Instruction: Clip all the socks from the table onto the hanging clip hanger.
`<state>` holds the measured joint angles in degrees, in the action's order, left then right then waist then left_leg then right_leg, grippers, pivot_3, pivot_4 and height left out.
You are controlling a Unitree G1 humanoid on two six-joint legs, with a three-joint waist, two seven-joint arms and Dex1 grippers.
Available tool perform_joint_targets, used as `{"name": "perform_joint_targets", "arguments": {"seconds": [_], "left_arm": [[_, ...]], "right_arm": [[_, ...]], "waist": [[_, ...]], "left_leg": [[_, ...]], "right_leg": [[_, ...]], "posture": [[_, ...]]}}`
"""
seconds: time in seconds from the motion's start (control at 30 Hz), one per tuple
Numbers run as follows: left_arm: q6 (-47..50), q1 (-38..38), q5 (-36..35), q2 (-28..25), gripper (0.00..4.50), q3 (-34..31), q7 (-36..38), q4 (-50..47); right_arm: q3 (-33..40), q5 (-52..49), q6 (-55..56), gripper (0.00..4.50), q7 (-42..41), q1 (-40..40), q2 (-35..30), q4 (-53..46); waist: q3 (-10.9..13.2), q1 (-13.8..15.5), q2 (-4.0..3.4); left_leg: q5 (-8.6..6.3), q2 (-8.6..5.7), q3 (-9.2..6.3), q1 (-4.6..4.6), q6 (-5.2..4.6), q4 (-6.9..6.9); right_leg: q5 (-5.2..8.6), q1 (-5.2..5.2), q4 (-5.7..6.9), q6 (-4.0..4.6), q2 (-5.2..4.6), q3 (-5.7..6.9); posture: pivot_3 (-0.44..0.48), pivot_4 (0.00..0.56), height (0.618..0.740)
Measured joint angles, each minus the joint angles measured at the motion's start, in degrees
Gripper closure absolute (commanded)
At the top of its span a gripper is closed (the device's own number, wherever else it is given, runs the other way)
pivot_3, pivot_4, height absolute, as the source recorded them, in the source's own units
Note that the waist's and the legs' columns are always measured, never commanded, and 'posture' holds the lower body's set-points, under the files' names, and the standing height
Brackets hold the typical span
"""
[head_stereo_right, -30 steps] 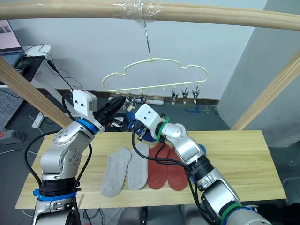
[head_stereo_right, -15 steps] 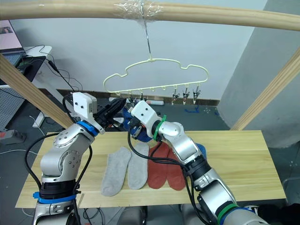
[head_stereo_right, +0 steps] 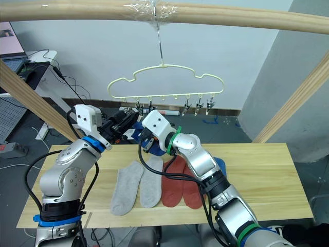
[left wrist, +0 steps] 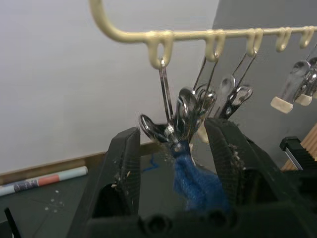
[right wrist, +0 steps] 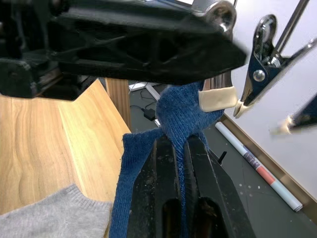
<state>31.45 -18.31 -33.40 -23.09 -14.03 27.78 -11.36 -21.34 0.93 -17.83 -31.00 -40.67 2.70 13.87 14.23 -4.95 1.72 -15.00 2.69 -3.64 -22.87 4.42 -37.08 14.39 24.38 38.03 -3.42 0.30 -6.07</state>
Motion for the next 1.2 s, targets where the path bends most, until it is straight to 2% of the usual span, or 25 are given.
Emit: {"name": "perform_joint_targets", "arguments": {"seconds": [0.1, 0.2, 0.4, 0.6, 0.77, 0.97, 1.13, 1.2], "left_arm": [[1.3, 0.9, -1.0, -0.9, 2.21, -0.4, 0.4, -1.3], [1.6, 1.5, -1.4, -1.8, 2.17, -0.4, 0.4, -2.5], [0.8, 2.3, -1.2, -2.4, 2.17, -0.4, 0.4, -2.8], [-2.9, 5.5, 2.4, -2.5, 2.17, 1.3, 0.6, -5.7], [-9.3, 6.1, 9.1, -0.8, 2.17, 6.1, -0.9, -7.3], [-16.9, 5.4, 16.1, 5.5, 2.17, 9.3, -6.0, -5.3], [-22.4, 3.5, 20.4, 8.8, 2.17, 9.8, -9.8, -2.5], [-23.5, 2.9, 20.7, 9.6, 2.57, 10.0, -9.9, -1.5]], "right_arm": [[0.0, 0.0, 0.0, 4.50, 0.1, 0.0, 0.2, 0.0], [0.0, 0.0, 0.0, 3.85, 0.2, 0.0, 0.4, 0.0], [0.3, 0.0, 0.0, 1.87, 0.2, 0.0, 0.3, 0.0], [0.0, 0.1, -3.2, 1.87, -2.3, 3.4, -6.5, -7.8], [2.6, -2.1, -7.9, 1.87, -6.8, 8.5, -16.3, -22.2], [8.2, -8.5, -14.0, 1.87, -13.0, 12.3, -26.7, -36.1], [12.6, -14.0, -18.8, 1.87, -15.4, 12.9, -31.9, -42.5], [13.6, -15.7, -20.5, 1.81, -15.3, 12.9, -33.2, -44.0]], "waist": [[0.0, 0.0, 0.00], [0.0, 0.0, 0.00], [0.0, 0.0, 0.01], [0.0, 0.4, 0.01], [0.0, 0.3, 0.00], [0.0, 0.2, 0.00], [0.1, -0.2, 0.00], [0.1, -0.2, -0.01]], "left_leg": [[0.03, 0.00, -0.11, -0.02, 0.05, 0.00], [0.05, 0.00, -0.17, -0.02, 0.08, 0.00], [0.08, 0.00, -0.23, -0.02, 0.12, 0.00], [0.08, -0.01, -0.27, -0.06, 0.13, 0.00], [0.09, -0.03, -0.27, -0.04, 0.11, -0.02], [0.09, -0.03, -0.29, 0.00, 0.08, -0.08], [0.10, -0.04, -0.28, 0.03, 0.05, -0.11], [0.10, -0.04, -0.28, 0.03, 0.05, -0.11]], "right_leg": [[-0.01, -0.01, 0.01, 0.02, 0.00, 0.13], [-0.02, -0.02, 0.02, 0.04, -0.01, 0.20], [-0.06, -0.03, 0.03, 0.12, 0.00, 0.27], [-0.07, -0.06, -0.01, 0.12, -0.05, 0.34], [-0.06, -0.09, -0.02, 0.12, -0.05, 0.34], [-0.05, -0.19, -0.03, 0.12, -0.01, 0.34], [-0.05, -0.25, -0.04, 0.12, 0.00, 0.30], [-0.05, -0.25, -0.05, 0.12, 0.01, 0.30]], "posture": [[-0.046, 0.194, 0.740], [-0.042, 0.193, 0.740], [-0.045, 0.192, 0.740], [-0.051, 0.206, 0.740], [-0.081, 0.227, 0.740], [-0.121, 0.252, 0.740], [-0.155, 0.268, 0.740], [-0.161, 0.270, 0.740]]}}
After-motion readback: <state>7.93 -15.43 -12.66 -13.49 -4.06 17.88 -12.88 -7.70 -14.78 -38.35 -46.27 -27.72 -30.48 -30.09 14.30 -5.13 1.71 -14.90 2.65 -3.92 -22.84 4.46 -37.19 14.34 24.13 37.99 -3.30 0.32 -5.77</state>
